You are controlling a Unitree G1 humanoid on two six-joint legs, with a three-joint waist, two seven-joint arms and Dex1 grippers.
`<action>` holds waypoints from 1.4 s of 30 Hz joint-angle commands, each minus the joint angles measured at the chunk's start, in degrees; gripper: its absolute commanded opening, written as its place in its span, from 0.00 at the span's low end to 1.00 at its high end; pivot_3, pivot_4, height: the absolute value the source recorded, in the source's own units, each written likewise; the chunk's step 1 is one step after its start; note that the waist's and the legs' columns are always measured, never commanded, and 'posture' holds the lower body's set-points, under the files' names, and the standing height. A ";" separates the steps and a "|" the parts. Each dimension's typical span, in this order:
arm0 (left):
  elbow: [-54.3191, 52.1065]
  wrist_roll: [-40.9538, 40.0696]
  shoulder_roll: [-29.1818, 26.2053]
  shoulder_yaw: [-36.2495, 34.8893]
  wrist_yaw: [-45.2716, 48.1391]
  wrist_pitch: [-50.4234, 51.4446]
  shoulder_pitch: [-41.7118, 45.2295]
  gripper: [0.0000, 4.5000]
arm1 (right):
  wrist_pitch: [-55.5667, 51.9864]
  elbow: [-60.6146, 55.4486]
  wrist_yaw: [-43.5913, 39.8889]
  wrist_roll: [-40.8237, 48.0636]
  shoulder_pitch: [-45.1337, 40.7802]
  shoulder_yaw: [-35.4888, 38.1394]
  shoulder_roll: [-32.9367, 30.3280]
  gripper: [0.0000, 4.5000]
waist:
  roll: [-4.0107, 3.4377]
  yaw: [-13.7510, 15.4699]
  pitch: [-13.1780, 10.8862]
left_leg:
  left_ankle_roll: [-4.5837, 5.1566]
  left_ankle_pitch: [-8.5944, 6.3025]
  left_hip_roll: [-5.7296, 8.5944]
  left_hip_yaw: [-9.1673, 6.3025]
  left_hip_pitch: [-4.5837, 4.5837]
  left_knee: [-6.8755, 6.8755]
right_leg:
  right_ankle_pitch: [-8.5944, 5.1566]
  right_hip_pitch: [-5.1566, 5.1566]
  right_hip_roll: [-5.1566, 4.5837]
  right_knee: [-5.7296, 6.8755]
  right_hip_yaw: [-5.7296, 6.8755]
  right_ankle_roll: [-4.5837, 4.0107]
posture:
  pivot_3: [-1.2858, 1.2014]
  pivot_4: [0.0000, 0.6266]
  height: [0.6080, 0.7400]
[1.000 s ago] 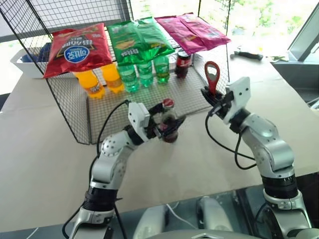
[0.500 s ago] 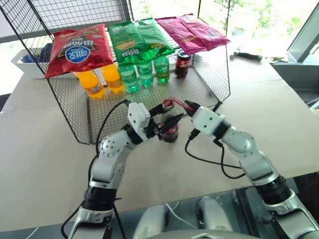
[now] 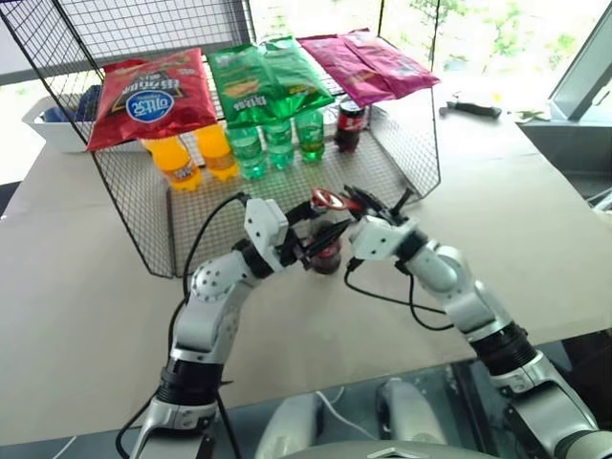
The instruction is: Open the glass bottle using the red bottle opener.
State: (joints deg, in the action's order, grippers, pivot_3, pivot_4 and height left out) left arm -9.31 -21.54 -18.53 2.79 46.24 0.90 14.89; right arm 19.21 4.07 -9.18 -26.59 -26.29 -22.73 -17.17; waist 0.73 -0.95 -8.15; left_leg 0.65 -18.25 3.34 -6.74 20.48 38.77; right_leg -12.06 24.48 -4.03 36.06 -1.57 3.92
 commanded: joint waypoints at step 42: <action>2.34 0.39 0.58 1.24 0.09 1.24 -0.19 0.42 | 21.23 12.73 12.67 -20.95 -20.56 1.69 -16.83 0.00 | -0.19 0.43 0.02 | 0.01 0.01 0.04 -0.01 -0.72 -0.20 | -0.01 -0.79 -0.02 -0.18 -0.03 -0.01 | 0.52 0.24 1.00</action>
State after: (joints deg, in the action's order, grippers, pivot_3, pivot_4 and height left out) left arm -7.88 -22.03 -17.66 3.02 46.48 0.95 15.46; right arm 40.64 17.35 1.74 -46.97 -43.66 -23.90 -31.91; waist 0.54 -0.52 -8.13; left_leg 0.66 -18.24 3.39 -6.75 19.76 38.57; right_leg -12.07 23.69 -4.05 35.88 -1.59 3.91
